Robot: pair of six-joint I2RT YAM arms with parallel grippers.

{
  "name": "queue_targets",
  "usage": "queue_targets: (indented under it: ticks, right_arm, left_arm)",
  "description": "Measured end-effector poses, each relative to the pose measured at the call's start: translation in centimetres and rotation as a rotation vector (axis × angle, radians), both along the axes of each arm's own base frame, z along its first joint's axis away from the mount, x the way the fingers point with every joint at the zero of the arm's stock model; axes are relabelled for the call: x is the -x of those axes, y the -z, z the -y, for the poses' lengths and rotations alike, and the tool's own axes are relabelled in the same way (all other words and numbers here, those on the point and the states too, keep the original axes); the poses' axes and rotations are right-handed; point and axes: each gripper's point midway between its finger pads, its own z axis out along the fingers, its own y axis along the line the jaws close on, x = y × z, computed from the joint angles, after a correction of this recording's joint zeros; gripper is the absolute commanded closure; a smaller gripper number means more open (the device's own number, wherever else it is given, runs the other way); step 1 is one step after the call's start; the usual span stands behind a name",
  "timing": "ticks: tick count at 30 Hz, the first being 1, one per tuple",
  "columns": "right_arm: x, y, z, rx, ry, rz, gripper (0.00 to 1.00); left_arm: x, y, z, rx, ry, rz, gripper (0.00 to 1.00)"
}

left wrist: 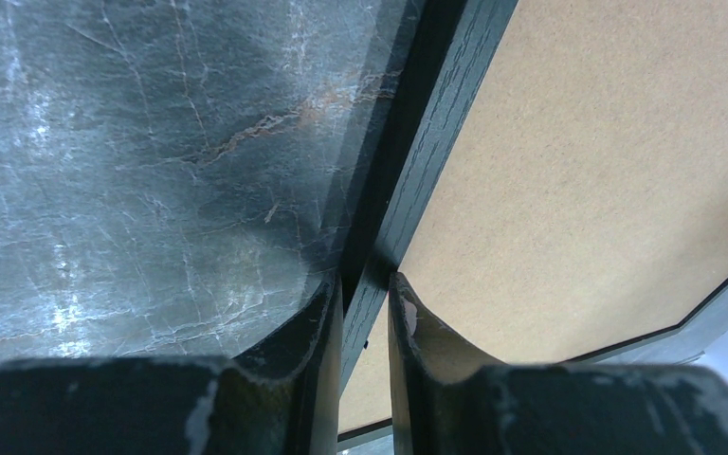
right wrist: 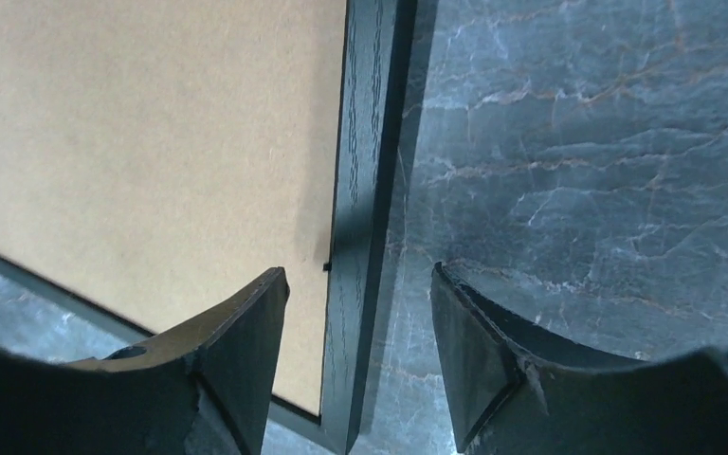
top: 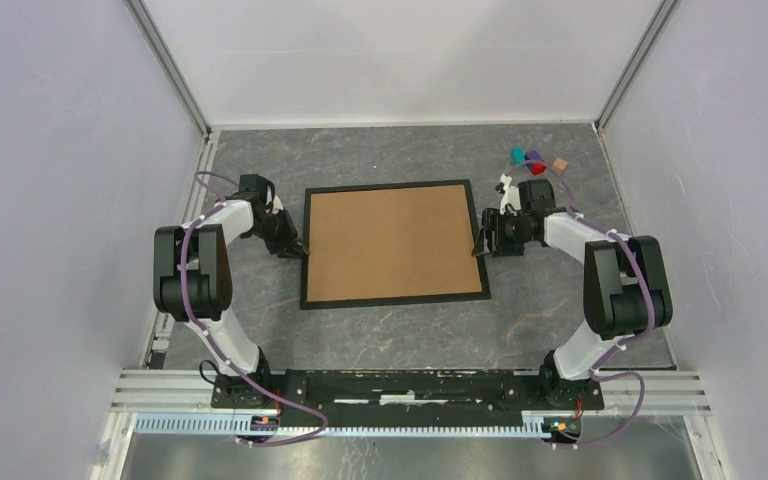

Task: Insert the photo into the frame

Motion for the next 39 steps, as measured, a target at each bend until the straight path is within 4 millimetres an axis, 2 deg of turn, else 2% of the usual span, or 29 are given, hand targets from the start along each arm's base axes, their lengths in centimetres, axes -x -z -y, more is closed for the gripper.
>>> queue_targets:
  ticks: [5,10,21,39]
  right_arm:
    - [0.8,-0.2,1.2,-0.054,-0.007,-0.037,0.45]
    - [0.7,-0.1,2.0,-0.045,-0.002,-0.034,0.55]
    - [0.4,0.5,0.8,-0.091,-0.031,-0.049,0.55]
    - [0.0,1.0,0.6,-0.019,-0.035,-0.066,0.62]
  left_arm:
    - [0.0,0.0,0.0,0.000,0.000,0.000,0.76]
    - [0.0,0.0,0.0,0.000,0.000,0.000,0.76]
    - [0.0,0.0,0.0,0.000,0.000,0.000,0.76]
    - [0.0,0.0,0.0,0.000,0.000,0.000,0.77]
